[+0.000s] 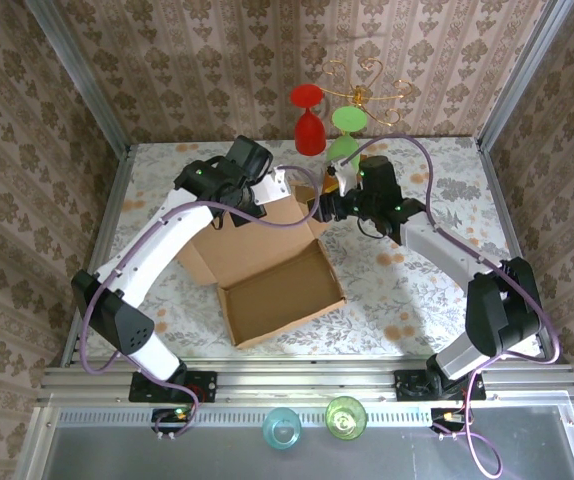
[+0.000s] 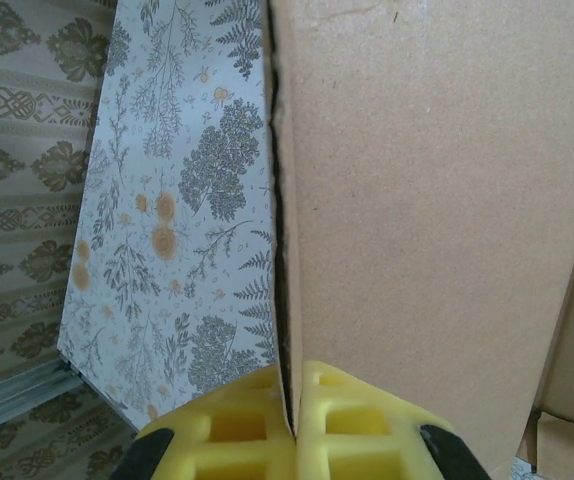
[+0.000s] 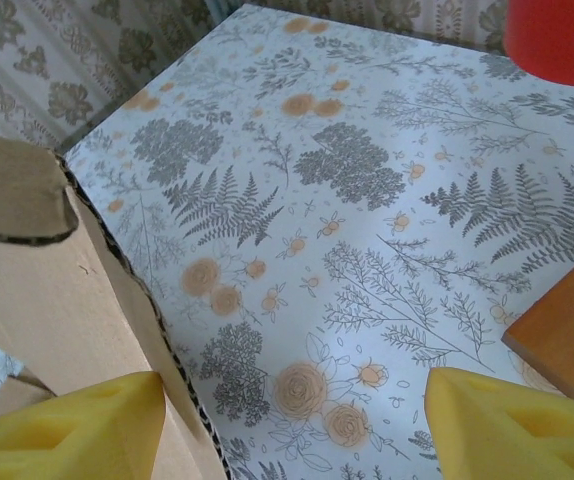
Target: Fold the paper box
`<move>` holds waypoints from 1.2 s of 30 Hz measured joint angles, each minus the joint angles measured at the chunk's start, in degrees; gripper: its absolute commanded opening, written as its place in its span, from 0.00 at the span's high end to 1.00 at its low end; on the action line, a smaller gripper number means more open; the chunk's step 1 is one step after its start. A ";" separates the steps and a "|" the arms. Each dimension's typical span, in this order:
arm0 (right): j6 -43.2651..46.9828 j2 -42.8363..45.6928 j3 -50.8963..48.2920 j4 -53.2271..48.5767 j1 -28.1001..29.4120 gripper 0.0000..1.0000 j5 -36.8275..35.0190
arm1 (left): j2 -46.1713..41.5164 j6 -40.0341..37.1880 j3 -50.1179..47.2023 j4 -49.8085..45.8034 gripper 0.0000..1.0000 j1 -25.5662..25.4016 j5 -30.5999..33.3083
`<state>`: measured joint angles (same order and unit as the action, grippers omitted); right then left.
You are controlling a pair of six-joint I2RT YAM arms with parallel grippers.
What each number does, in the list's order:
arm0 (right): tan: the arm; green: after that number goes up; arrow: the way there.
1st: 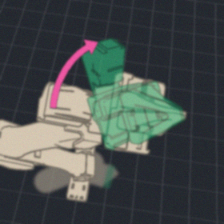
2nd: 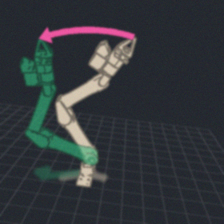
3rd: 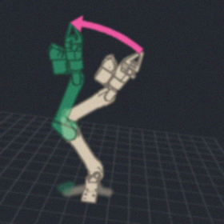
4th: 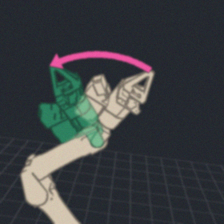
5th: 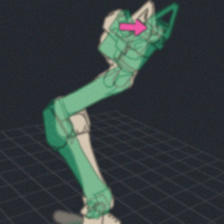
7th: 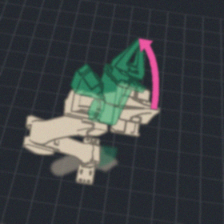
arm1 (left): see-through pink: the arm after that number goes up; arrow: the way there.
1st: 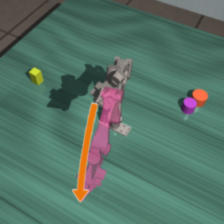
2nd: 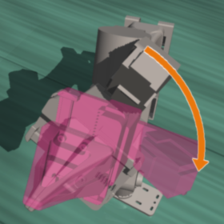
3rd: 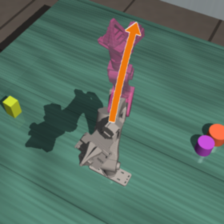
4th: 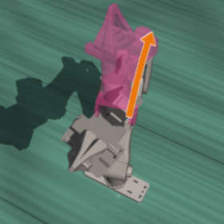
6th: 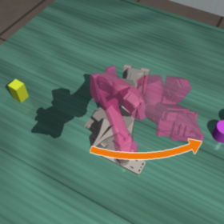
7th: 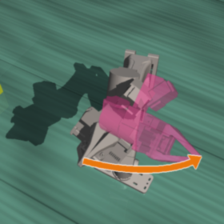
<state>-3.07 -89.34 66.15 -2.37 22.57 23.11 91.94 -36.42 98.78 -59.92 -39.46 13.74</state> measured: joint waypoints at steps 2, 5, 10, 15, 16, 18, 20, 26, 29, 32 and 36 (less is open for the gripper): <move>0.94 -0.28 0.63 -0.24 0.00 0.36 0.85 | -0.02 -0.55 0.00 0.17 1.00 -0.11 0.04; 2.14 -1.18 2.69 -1.05 0.52 0.46 1.73 | -0.02 -0.94 0.00 0.68 1.00 -0.33 0.22; 3.37 -1.53 3.89 -1.27 1.40 0.77 2.45 | 0.00 -0.94 0.83 1.18 1.00 -0.33 0.26; 4.17 -1.51 3.85 -0.87 1.95 1.00 2.16 | 0.26 1.31 2.89 2.84 0.49 -0.15 0.68; 4.35 -1.51 3.63 -0.81 1.90 1.00 1.73 | 0.26 2.73 3.32 3.43 0.42 0.00 0.63; 4.42 -1.40 2.73 -0.39 1.53 1.00 0.96 | -0.24 7.15 4.02 5.68 0.34 1.57 -0.70; 4.42 -1.36 1.88 -0.42 0.87 1.00 0.63 | -1.79 12.09 3.26 7.91 0.31 4.94 -3.13; 4.44 -0.55 -0.13 -0.07 -0.98 1.00 -0.24 | -16.98 30.10 -12.55 16.57 0.28 28.17 -15.17; 4.48 0.37 -1.64 0.90 -1.49 1.00 -0.44 | -23.34 39.19 -20.81 18.71 0.32 37.31 -19.80; 4.66 0.92 -2.86 1.79 -1.70 1.00 -0.76 | -25.29 47.56 -26.97 20.24 0.40 40.54 -23.61; 4.81 1.60 -5.01 3.89 -1.70 1.00 -1.99 | -22.82 58.58 -32.09 21.73 0.48 44.83 -27.78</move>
<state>1.74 -87.74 61.14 1.52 20.86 21.12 69.12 22.15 66.70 -38.20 5.37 -14.04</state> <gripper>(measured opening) 0.059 0.554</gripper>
